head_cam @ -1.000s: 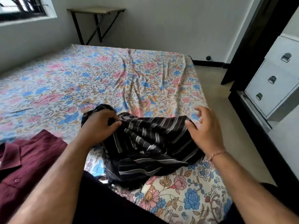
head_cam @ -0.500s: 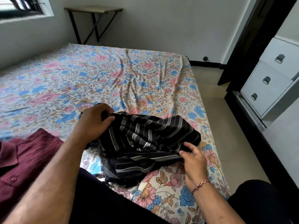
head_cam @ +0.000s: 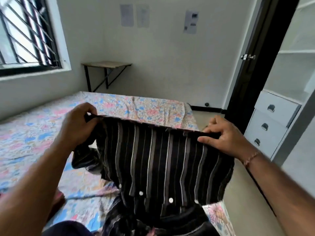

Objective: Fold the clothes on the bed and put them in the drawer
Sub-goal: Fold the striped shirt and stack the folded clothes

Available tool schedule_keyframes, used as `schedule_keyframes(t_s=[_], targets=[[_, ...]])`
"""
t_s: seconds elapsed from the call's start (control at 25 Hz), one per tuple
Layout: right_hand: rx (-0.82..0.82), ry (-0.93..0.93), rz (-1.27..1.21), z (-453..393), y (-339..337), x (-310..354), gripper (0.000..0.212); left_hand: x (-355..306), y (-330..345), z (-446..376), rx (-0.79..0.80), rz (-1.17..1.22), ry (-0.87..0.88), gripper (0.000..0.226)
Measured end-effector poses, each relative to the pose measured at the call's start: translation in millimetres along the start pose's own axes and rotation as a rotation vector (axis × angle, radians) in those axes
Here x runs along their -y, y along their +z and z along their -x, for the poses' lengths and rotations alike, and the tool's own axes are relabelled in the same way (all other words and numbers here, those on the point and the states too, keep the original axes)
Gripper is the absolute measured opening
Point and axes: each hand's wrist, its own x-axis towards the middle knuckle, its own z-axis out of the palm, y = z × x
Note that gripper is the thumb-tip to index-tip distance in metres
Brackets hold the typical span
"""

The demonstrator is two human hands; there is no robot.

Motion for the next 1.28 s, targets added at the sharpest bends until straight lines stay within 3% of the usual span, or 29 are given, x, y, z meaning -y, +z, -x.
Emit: schedule_keyframes(t_s=[0.08, 0.2, 0.36, 0.44, 0.52, 0.6, 0.68, 0.76, 0.84, 0.92, 0.96, 1.0, 1.08, 1.16, 1.28], targets=[[0.074, -0.03, 0.031, -28, -7, 4, 0.024, 3, 3, -18, 0.112, -0.061, 0.048, 0.043], [0.045, -0.027, 0.045, -46, 7, -6, 0.029, 12, 9, -33, 0.122, -0.069, 0.096, 0.038], [0.223, -0.048, 0.088, -32, 49, -43, 0.04, 41, 31, -20, 0.257, -0.062, 0.157, 0.029], [0.272, 0.019, 0.045, -24, 68, -60, 0.031, 55, 38, -8, 0.504, -0.003, 0.124, 0.03], [0.422, 0.07, 0.088, -25, 78, -72, 0.025, 66, 43, -9, 0.942, -0.056, 0.019, 0.038], [0.669, 0.082, 0.167, -50, 90, -81, 0.036, 76, 61, -27, 1.341, -0.388, 0.001, 0.031], [0.905, 0.128, 0.351, -102, 103, -90, 0.043, 87, 89, -62, 1.442, -0.786, -0.058, 0.031], [0.895, 0.181, 0.51, -177, 110, -96, 0.041, 92, 113, -118, 1.247, -1.014, -0.164, 0.04], [0.603, 0.291, 0.544, -252, 92, -81, 0.019, 77, 118, -190, 0.809, -0.898, -0.287, 0.029], [0.234, 0.347, 0.5, -322, 43, -55, 0.018, 42, 111, -275, 0.34, -0.28, -0.484, 0.02], [0.127, 0.366, 0.44, -356, 16, -38, 0.022, 14, 98, -312, 0.206, 0.143, -0.562, 0.017], [0.033, 0.385, 0.298, -385, -10, -20, 0.026, -18, 82, -344, 0.1, 0.478, -0.586, 0.021], [-0.096, 0.443, -0.23, -419, -48, 3, 0.032, -68, 47, -388, -0.067, 0.776, -0.494, 0.036], [-0.321, 0.411, -0.555, -428, -74, 23, 0.031, -99, 20, -402, -0.152, 0.842, -0.353, 0.038], [-0.482, 0.332, -0.53, -414, -76, 23, 0.022, -87, -12, -383, -0.237, 0.66, -0.208, 0.033]])
